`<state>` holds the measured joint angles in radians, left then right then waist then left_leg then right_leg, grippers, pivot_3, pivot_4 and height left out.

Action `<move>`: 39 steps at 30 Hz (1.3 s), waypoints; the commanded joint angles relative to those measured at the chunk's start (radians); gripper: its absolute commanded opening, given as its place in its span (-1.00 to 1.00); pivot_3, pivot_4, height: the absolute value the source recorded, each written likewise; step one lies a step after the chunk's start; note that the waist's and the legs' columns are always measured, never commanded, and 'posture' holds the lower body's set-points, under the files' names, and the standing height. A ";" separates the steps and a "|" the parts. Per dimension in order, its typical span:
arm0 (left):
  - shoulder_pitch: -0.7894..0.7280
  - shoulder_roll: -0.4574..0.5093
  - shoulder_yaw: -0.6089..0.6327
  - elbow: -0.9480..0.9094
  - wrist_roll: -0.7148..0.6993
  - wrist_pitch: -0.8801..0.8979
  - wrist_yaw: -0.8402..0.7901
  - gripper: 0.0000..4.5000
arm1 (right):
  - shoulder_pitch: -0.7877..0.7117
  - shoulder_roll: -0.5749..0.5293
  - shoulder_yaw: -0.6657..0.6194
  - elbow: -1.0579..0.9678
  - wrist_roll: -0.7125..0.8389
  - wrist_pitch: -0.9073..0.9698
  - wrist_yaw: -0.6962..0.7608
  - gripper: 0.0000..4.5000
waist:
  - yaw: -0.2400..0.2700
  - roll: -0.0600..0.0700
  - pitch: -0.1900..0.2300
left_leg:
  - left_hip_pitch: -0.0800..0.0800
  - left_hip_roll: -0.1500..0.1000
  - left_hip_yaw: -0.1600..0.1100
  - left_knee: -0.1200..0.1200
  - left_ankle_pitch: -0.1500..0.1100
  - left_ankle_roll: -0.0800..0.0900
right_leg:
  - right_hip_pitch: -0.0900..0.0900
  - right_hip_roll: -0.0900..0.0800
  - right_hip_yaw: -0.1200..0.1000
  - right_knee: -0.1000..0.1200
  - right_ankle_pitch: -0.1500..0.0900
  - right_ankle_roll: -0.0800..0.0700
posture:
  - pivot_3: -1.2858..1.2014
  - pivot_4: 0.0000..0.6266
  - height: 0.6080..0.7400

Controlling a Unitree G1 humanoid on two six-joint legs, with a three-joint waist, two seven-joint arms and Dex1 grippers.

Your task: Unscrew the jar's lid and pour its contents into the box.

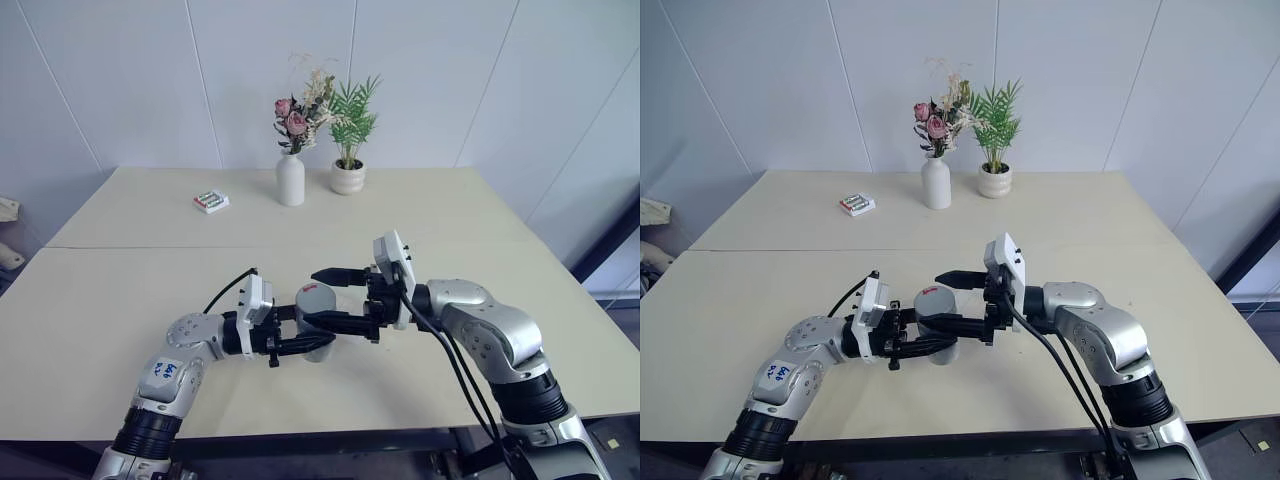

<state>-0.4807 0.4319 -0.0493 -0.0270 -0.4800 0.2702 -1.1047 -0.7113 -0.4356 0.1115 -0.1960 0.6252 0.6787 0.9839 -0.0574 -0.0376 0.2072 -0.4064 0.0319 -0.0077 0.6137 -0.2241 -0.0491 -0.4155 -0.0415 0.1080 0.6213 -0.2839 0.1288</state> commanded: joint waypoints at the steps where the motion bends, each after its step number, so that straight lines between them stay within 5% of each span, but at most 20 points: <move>1: -0.001 0.002 0.001 -0.046 -0.018 -0.005 -0.008 -0.09 | -0.017 -0.016 -0.050 -0.034 0.024 0.006 -0.020 0.99 | 0.000 0.000 0.000 | 0.000 0.000 0.000 0.000 0.000 0.000 | 0.000 0.000 0.000 0.000 0.000 0.000 | 0.03 -0.52 1.00; 39: -0.012 0.002 0.002 -0.028 -0.015 -0.008 -0.013 -0.09 | 0.028 -0.121 -0.113 0.008 0.028 -0.010 0.012 0.99 | 0.001 0.000 0.000 | 0.000 0.000 0.000 0.000 0.000 0.000 | 0.000 0.000 0.000 0.000 0.000 0.000 | 0.03 -0.52 1.00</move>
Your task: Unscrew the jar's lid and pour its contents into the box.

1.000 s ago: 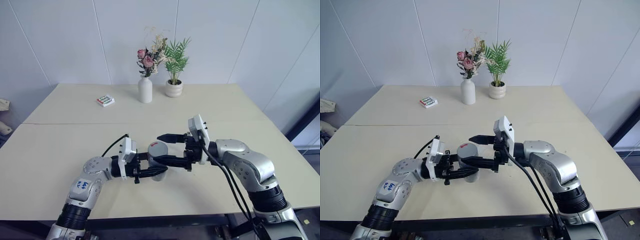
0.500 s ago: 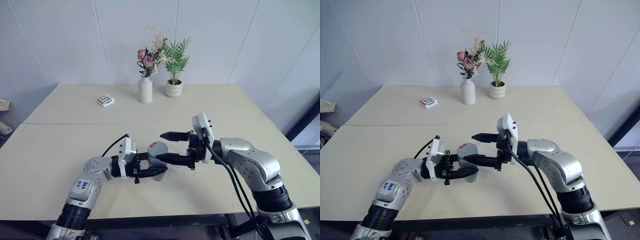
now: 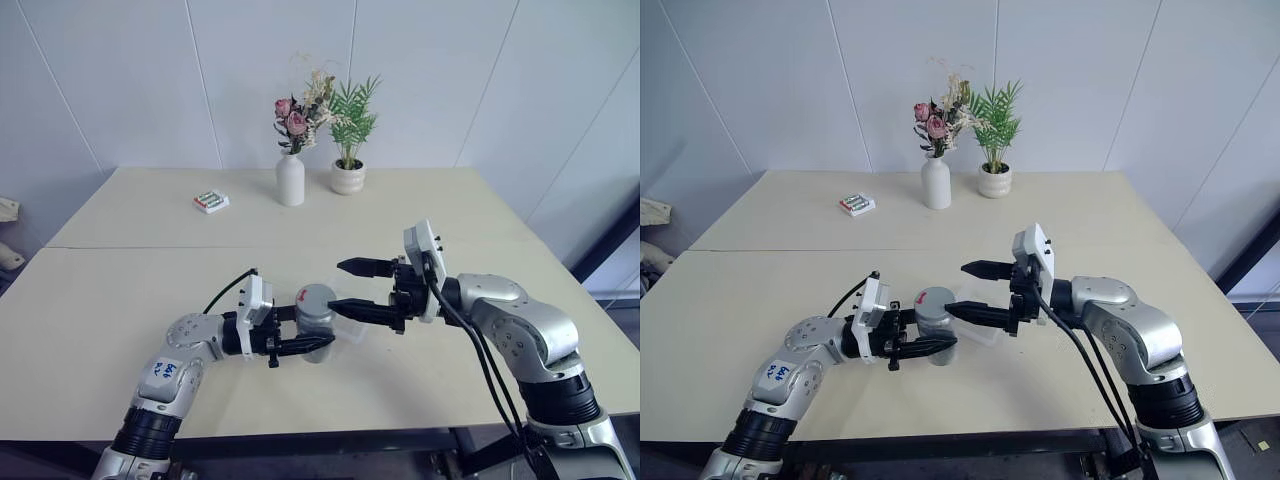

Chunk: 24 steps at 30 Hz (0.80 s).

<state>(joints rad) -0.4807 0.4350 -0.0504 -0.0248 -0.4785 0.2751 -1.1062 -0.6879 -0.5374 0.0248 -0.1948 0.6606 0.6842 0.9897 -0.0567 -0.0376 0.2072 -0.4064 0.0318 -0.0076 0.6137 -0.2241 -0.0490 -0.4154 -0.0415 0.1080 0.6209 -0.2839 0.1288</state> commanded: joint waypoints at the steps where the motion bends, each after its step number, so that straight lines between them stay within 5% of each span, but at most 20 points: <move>1: -0.012 -0.001 0.003 -0.030 -0.016 -0.013 -0.011 -0.09 | 0.003 -0.023 -0.027 0.012 -0.008 -0.019 0.008 0.99 | -0.001 0.000 0.000 | 0.000 0.000 0.000 0.000 0.000 0.000 | 0.000 0.000 0.000 0.000 0.000 0.000 | 0.03 -0.52 1.00; 10: -0.012 -0.002 0.006 -0.029 -0.015 -0.014 -0.013 -0.09 | -0.003 -0.027 -0.033 0.028 -0.011 -0.024 0.016 0.99 | -0.001 0.000 0.000 | 0.000 0.000 0.000 0.000 0.000 0.000 | 0.000 0.000 0.000 0.000 0.000 0.000 | 0.03 -0.52 1.00; 19: -0.011 -0.002 0.007 -0.030 -0.014 -0.013 -0.010 -0.09 | -0.052 -0.013 -0.111 -0.025 0.180 0.080 0.022 0.99 | -0.001 0.000 0.000 | 0.000 0.000 0.000 0.000 0.000 0.000 | 0.000 0.000 0.000 0.000 0.000 0.000 | 0.03 -0.52 1.00; 24: -0.008 -0.002 0.006 -0.033 -0.014 -0.014 -0.010 -0.09 | -0.073 0.015 -0.050 -0.062 0.163 0.092 -0.023 0.99 | -0.002 0.000 0.000 | 0.000 0.000 0.000 0.000 0.000 0.000 | 0.000 0.000 0.000 0.000 0.000 0.000 | 0.03 -0.52 1.00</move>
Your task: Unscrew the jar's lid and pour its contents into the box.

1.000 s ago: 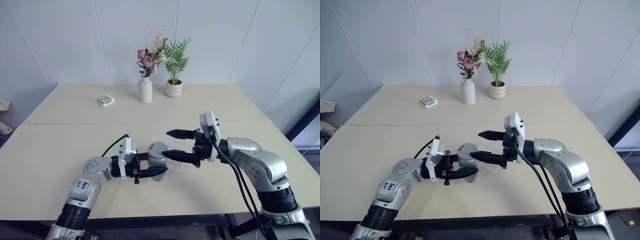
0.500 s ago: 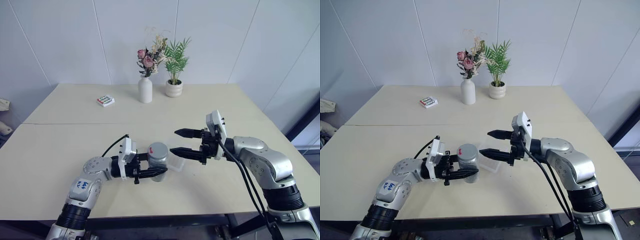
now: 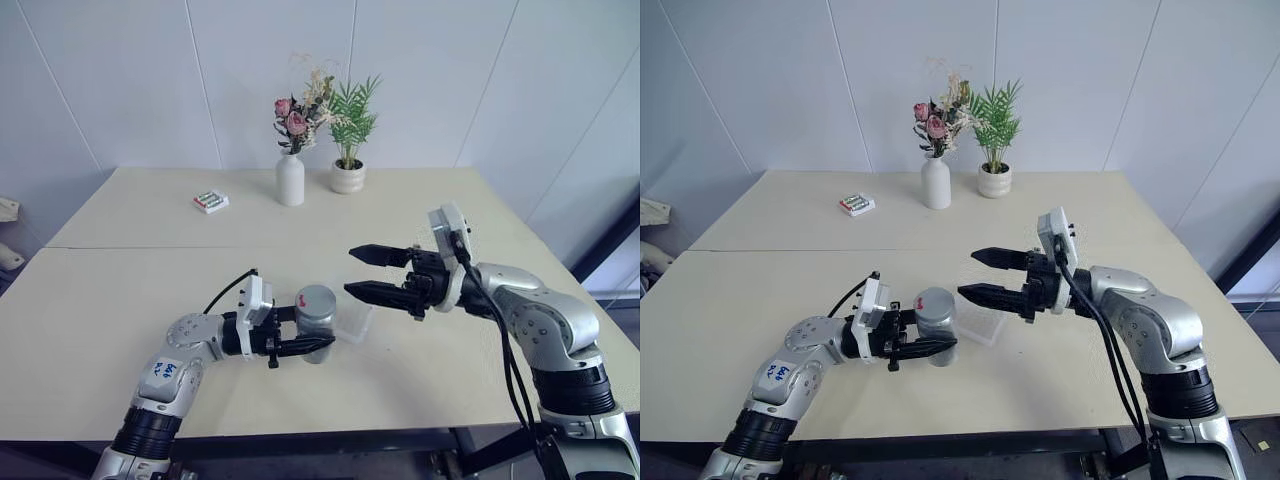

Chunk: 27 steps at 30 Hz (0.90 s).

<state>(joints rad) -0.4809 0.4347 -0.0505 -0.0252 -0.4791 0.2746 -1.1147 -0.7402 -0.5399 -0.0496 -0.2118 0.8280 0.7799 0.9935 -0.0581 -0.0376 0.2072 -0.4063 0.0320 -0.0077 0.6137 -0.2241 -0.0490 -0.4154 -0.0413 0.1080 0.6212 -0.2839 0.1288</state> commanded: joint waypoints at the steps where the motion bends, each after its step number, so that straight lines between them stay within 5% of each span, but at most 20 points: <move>1: -0.009 -0.003 0.005 -0.032 -0.014 -0.014 -0.002 -0.09 | -0.023 0.027 0.048 -0.046 -0.023 -0.002 -0.038 0.99 | 0.000 0.000 0.000 | 0.000 0.000 0.000 0.000 0.000 0.000 | 0.000 0.000 0.000 0.000 0.000 0.000 | 0.03 -0.52 1.00; 27: -0.011 -0.001 0.005 -0.036 -0.014 -0.012 -0.004 -0.09 | -0.032 0.089 0.193 -0.035 -0.145 -0.033 -0.030 0.99 | 0.001 0.000 0.000 | 0.000 0.000 0.000 0.000 0.000 0.000 | 0.000 0.000 0.000 0.000 0.000 0.000 | 0.03 -0.52 1.00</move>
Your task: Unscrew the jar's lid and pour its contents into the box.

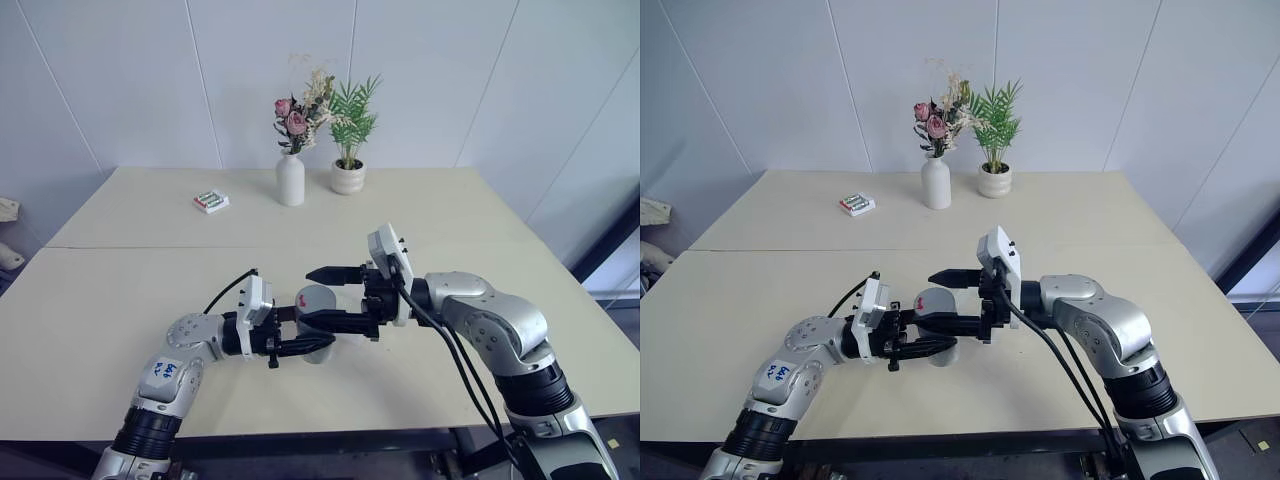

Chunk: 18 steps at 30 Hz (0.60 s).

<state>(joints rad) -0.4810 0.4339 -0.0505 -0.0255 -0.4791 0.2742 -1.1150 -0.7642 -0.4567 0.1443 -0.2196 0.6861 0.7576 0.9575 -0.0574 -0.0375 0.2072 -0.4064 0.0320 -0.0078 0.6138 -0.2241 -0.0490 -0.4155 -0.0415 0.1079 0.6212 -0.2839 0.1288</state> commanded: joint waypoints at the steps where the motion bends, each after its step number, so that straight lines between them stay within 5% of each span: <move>1: -0.011 0.000 0.005 -0.036 -0.014 -0.012 -0.003 -0.09 | -0.008 0.004 0.002 -0.026 -0.007 -0.013 0.007 0.99 | 0.000 0.000 0.000 | 0.000 0.000 0.000 0.000 0.000 0.000 | 0.000 0.000 0.000 0.000 0.000 0.000 | 0.03 -0.52 1.00; 7: -0.011 0.000 0.006 -0.037 -0.015 -0.010 -0.001 -0.09 | -0.007 0.011 0.005 -0.023 -0.018 -0.020 0.010 0.99 | 0.000 0.000 0.000 | 0.000 0.000 0.000 0.000 0.000 0.000 | 0.000 0.000 0.000 0.000 0.000 0.000 | 0.03 -0.52 1.00; 13: -0.011 -0.001 0.005 -0.038 -0.014 -0.008 0.001 -0.09 | -0.007 0.020 0.004 -0.019 -0.027 -0.030 0.015 0.31 | 0.000 0.000 0.000 | 0.000 0.000 0.000 0.000 0.000 0.000 | 0.000 0.000 0.000 0.000 0.000 0.000 | 0.03 -0.52 1.00; 18: -0.010 -0.002 0.004 -0.039 -0.015 -0.008 0.004 -0.09 | -0.006 0.021 0.003 -0.018 -0.035 -0.038 0.021 0.31 | 0.000 0.000 0.000 | 0.000 0.000 0.000 0.000 0.000 0.000 | 0.000 0.000 0.000 0.000 0.000 0.000 | 0.03 -0.52 1.00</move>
<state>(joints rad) -0.4810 0.4340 -0.0494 -0.0258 -0.4797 0.2746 -1.1089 -0.7641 -0.4402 0.1563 -0.2204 0.6486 0.7412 0.9713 -0.0574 -0.0375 0.2072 -0.4064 0.0320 -0.0078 0.6138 -0.2241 -0.0490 -0.4155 -0.0414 0.1079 0.6213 -0.2838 0.1288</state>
